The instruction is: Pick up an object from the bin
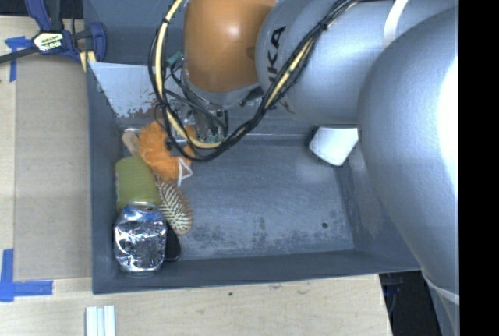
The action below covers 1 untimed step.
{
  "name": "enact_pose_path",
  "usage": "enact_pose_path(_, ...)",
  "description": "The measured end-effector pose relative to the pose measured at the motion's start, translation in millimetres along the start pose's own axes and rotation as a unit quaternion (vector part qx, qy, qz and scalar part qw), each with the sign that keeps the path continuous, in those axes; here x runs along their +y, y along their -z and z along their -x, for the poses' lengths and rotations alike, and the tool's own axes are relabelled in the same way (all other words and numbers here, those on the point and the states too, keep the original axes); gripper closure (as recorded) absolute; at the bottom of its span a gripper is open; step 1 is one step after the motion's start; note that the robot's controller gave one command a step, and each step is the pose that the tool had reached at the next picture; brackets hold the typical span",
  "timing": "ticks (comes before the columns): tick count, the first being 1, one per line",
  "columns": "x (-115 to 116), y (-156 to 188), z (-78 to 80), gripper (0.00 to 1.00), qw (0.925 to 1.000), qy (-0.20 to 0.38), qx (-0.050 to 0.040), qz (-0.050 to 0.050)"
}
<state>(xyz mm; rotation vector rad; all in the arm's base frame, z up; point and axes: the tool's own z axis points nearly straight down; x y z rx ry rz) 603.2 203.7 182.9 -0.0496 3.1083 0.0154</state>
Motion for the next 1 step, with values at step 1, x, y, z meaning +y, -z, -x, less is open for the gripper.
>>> enact_pose_path(1,-9.8,171.9,0.3,1.00,0.9987,0.050,-0.0068,0.001)
